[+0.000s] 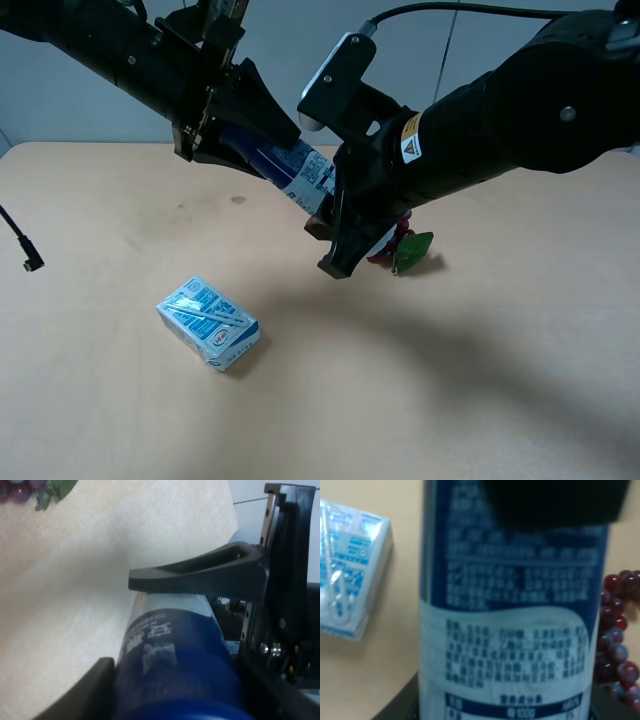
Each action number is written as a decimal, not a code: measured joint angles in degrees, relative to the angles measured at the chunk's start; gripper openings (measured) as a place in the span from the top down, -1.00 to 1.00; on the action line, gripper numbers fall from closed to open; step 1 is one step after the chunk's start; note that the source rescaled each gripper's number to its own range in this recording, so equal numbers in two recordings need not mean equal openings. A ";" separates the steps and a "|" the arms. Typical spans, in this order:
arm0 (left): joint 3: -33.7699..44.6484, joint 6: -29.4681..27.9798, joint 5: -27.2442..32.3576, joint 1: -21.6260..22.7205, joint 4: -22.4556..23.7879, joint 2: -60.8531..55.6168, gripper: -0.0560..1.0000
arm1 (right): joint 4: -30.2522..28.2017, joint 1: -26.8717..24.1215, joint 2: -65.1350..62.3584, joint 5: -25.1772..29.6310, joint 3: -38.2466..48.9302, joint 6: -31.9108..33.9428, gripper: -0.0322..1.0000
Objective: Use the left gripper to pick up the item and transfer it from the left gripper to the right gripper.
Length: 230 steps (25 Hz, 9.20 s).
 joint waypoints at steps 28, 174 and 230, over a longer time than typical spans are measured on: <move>-2.58 -2.92 0.12 10.28 4.81 -6.33 -0.99 | 0.19 0.12 0.11 1.98 0.05 -0.29 0.94; 47.66 -32.90 -6.40 13.14 59.14 -105.02 -0.83 | 17.98 -45.11 16.65 6.00 4.04 2.23 0.94; 47.66 -32.89 -6.40 13.14 59.08 -105.02 -0.83 | 13.68 -45.11 -32.71 51.41 -5.80 11.11 -1.00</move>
